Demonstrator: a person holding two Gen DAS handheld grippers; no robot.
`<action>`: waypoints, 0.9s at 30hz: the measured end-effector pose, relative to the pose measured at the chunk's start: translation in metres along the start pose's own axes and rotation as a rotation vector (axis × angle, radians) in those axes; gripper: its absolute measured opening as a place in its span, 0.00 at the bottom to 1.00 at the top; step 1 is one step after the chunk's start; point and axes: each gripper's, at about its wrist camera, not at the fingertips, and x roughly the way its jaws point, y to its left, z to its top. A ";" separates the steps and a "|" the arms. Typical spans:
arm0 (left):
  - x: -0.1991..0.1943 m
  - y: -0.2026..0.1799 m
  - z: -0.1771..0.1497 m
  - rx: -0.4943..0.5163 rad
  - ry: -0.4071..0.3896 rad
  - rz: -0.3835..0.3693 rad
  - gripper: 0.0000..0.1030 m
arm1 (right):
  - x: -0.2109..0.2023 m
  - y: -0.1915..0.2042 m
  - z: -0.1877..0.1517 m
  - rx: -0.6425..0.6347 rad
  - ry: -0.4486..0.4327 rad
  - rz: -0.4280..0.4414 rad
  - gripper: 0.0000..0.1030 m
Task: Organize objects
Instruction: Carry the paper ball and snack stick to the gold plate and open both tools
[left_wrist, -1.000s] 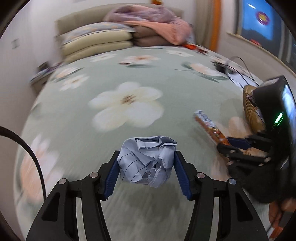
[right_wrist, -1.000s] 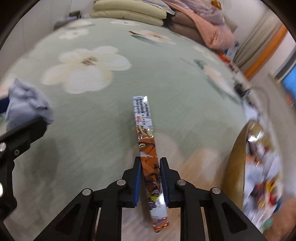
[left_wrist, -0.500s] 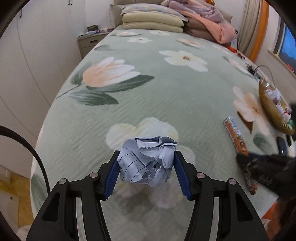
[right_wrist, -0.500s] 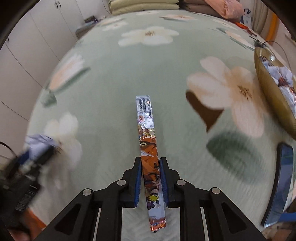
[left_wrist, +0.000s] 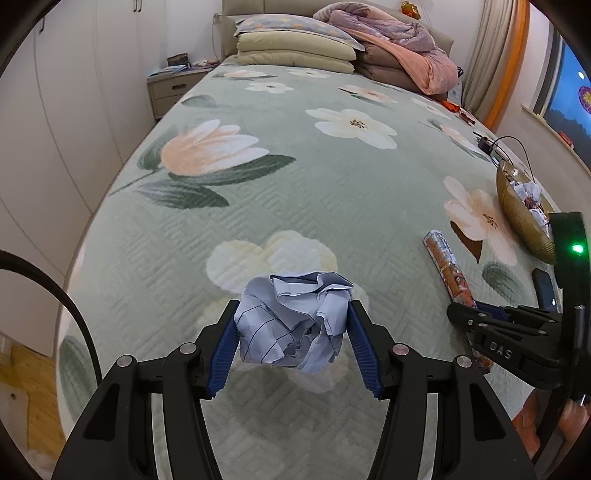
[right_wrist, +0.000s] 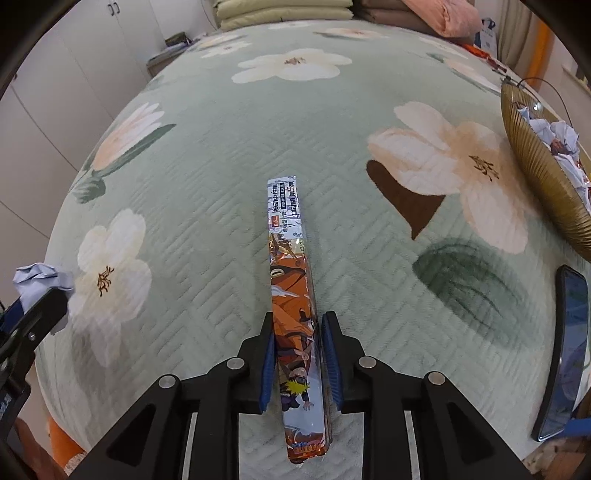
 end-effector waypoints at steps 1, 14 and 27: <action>0.002 0.000 -0.002 -0.003 0.000 -0.023 0.53 | -0.001 0.000 -0.001 -0.002 -0.012 0.008 0.18; -0.004 0.008 -0.017 -0.065 -0.035 -0.270 0.53 | -0.034 -0.023 -0.023 0.020 -0.149 0.203 0.17; -0.058 -0.181 0.080 0.270 -0.175 -0.428 0.54 | -0.135 -0.166 -0.007 0.307 -0.409 0.145 0.17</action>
